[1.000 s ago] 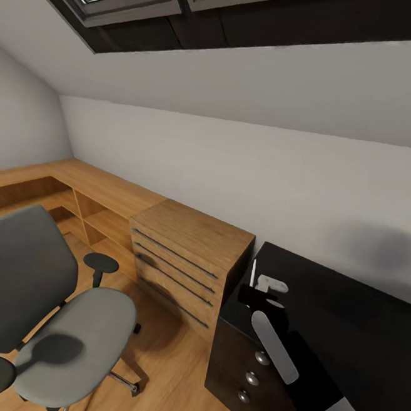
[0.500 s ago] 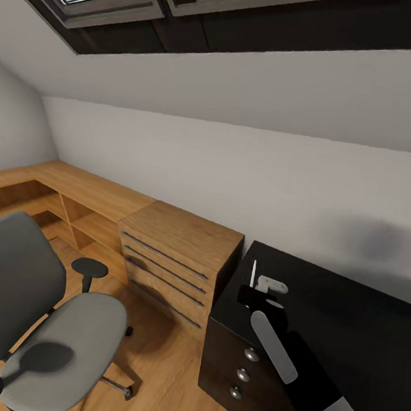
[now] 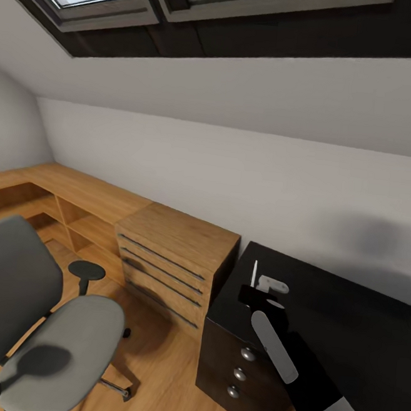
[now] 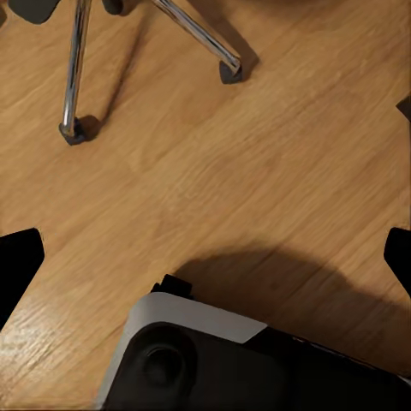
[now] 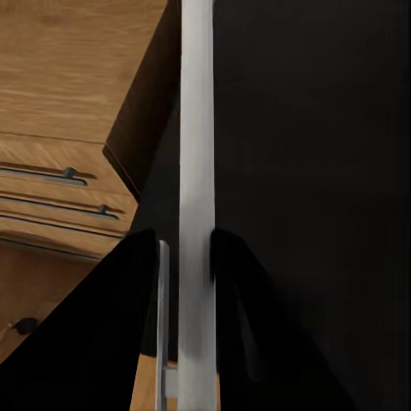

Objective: In the bedroom, organize the workspace by keeping the computer under the desk, ensuring the monitor is on the desk, placing the keyboard on the desk next to the monitor, placing the mouse on the desk next to the keyboard, moving the folder from the swivel chair onto the desk next to the mouse, stacking the notebook on top of the folder with the pen on top of the notebook, and positioning the swivel chair next to the desk.

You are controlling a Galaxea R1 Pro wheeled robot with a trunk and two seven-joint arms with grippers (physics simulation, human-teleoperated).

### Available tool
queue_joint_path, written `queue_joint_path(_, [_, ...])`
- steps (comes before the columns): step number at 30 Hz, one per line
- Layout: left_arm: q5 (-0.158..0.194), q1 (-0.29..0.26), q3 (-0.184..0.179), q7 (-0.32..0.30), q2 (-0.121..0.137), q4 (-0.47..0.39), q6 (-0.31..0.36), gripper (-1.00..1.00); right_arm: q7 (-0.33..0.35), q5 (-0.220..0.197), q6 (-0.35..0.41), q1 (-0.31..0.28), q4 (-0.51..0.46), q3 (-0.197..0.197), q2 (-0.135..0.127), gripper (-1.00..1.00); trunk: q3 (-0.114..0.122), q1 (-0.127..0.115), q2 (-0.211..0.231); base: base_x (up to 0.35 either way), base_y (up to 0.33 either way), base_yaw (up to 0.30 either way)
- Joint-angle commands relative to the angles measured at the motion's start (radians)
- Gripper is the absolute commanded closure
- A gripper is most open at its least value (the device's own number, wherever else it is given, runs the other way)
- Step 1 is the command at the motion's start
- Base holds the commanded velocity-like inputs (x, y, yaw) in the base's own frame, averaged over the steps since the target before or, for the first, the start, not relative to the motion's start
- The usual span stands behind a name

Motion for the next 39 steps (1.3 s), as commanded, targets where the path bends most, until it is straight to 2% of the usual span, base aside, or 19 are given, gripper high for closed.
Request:
queue_joint_path(1, [0.01,-0.003,-0.006,0.006,0.001,0.01,0.004,-1.0,-0.007,-0.006,0.003,-0.001,-0.001,0.002,-0.002,1.0,0.002,-0.004,0.006,0.0,0.0,-0.2])
queue_joint_path(9, [0.011,-0.01,-0.006,0.005,0.001,0.032,0.022,-1.0,-0.001,-0.007,0.002,-0.001,0.037,-0.005,-0.002,1.0,0.027,-0.034,0.062,0.0,0.0,-0.264])
queue_joint_path(18, [0.011,-0.01,-0.006,0.005,0.001,0.033,0.022,-1.0,0.001,-0.006,-0.028,-0.001,0.077,-0.031,-0.002,1.0,0.055,-0.069,0.125,0.0,0.0,-0.29])
queue_joint_path(20, [0.011,-0.01,-0.005,0.005,0.001,0.033,0.019,-1.0,0.002,-0.006,-0.031,-0.001,0.103,-0.052,-0.002,1.0,0.055,-0.069,0.125,0.0,0.0,-0.293])
queue_joint_path(23, [0.009,-0.01,-0.005,0.006,0.001,0.033,0.015,-1.0,0.023,-0.004,-0.05,-0.001,0.149,-0.11,-0.002,1.0,0.055,-0.069,0.125,0.0,0.0,-0.295])
queue_joint_path(26, [0.009,-0.01,-0.005,0.007,0.0,0.033,0.015,-1.0,0.038,-0.002,-0.079,-0.001,0.162,-0.129,-0.003,1.0,0.055,-0.069,0.125,0.0,0.0,-0.297])
queue_joint_path(30, [0.008,-0.01,-0.005,0.008,0.0,0.033,0.013,-1.0,0.047,-0.002,-0.109,-0.001,0.177,-0.139,-0.004,1.0,0.055,-0.069,0.125,0.0,0.0,-0.298])
queue_joint_path(39, [0.008,-0.01,-0.005,0.01,0.001,0.033,0.013,-1.0,0.049,-0.002,-0.121,-0.001,0.182,-0.142,-0.005,1.0,0.055,-0.069,0.125,0.0,0.0,-0.299])
